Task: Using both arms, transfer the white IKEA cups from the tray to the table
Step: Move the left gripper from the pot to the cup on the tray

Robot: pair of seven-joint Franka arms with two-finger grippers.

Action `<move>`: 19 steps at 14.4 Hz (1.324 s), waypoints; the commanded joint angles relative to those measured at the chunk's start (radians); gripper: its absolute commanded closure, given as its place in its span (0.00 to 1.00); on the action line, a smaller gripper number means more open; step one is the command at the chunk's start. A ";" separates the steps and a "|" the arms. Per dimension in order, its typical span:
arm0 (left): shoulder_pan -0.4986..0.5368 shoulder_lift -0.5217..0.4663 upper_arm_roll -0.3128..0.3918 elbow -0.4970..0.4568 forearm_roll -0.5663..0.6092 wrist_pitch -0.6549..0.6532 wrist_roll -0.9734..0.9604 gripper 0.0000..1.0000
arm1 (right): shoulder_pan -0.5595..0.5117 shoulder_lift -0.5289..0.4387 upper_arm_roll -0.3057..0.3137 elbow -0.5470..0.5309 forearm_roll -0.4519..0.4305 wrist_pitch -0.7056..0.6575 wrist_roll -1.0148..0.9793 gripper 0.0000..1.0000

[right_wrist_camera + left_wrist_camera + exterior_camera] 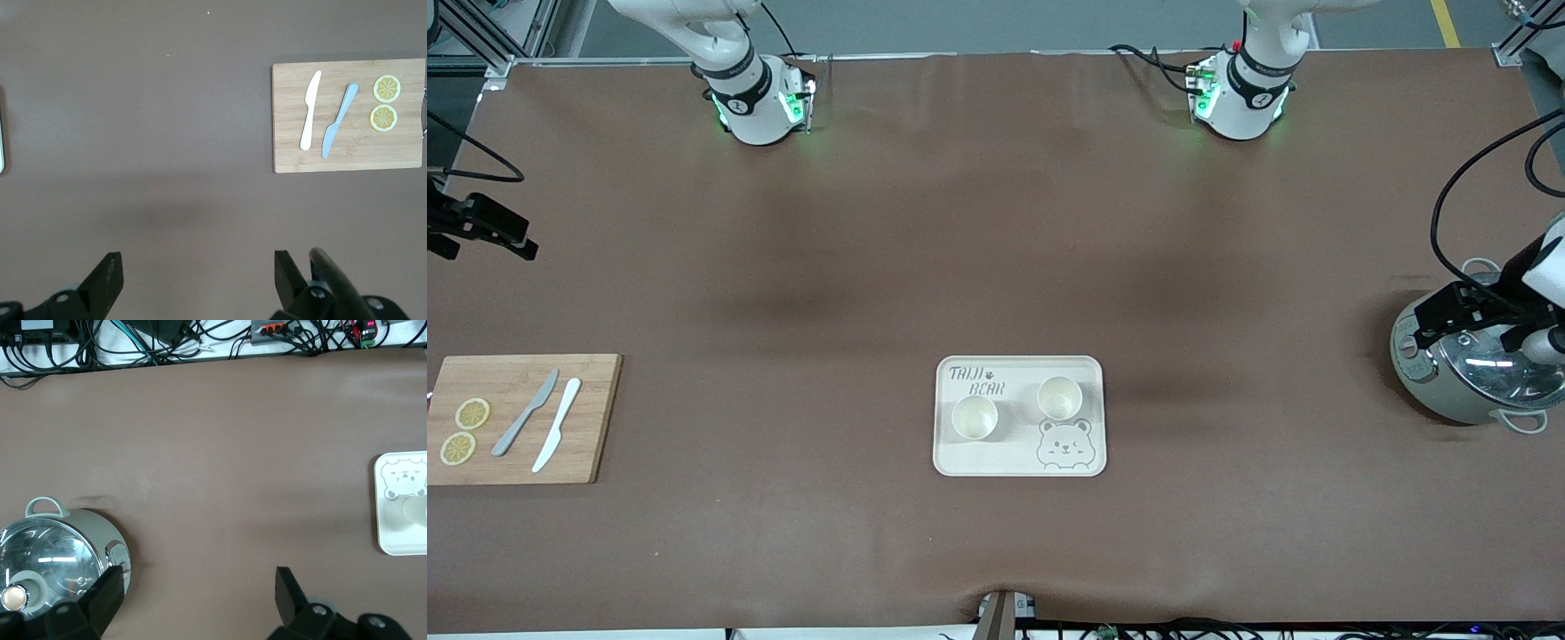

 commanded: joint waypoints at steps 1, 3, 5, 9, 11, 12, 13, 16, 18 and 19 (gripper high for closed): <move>0.004 -0.040 -0.008 -0.013 0.008 -0.060 -0.017 0.00 | -0.016 0.015 0.011 0.032 0.004 -0.010 -0.012 0.00; -0.007 -0.031 -0.017 -0.016 0.005 -0.069 -0.035 0.00 | -0.018 0.015 0.011 0.035 0.004 -0.012 -0.012 0.00; -0.008 0.005 -0.050 -0.022 0.017 -0.066 -0.043 0.00 | -0.018 0.015 0.011 0.035 0.004 -0.012 -0.012 0.00; -0.079 0.073 -0.098 -0.020 0.011 -0.039 -0.151 0.00 | -0.018 0.015 0.011 0.038 0.004 -0.012 -0.012 0.00; -0.140 0.128 -0.098 -0.017 0.008 -0.021 -0.222 0.00 | -0.019 0.015 0.011 0.042 0.004 -0.010 -0.012 0.00; -0.189 0.154 -0.098 -0.014 0.010 0.004 -0.283 0.00 | -0.019 0.015 0.011 0.044 0.004 -0.007 -0.011 0.00; -0.226 0.185 -0.098 -0.007 0.010 0.042 -0.344 0.00 | -0.018 0.015 0.011 0.044 0.004 -0.007 -0.011 0.00; -0.327 0.323 -0.084 0.085 0.017 0.124 -0.468 0.00 | -0.018 0.022 0.011 0.044 0.004 -0.006 -0.009 0.00; -0.363 0.403 -0.083 0.150 0.017 0.130 -0.495 0.00 | -0.018 0.025 0.011 0.044 0.004 -0.007 -0.009 0.00; -0.387 0.423 -0.081 0.152 0.017 0.150 -0.517 0.00 | -0.016 0.028 0.011 0.044 0.004 -0.009 -0.009 0.00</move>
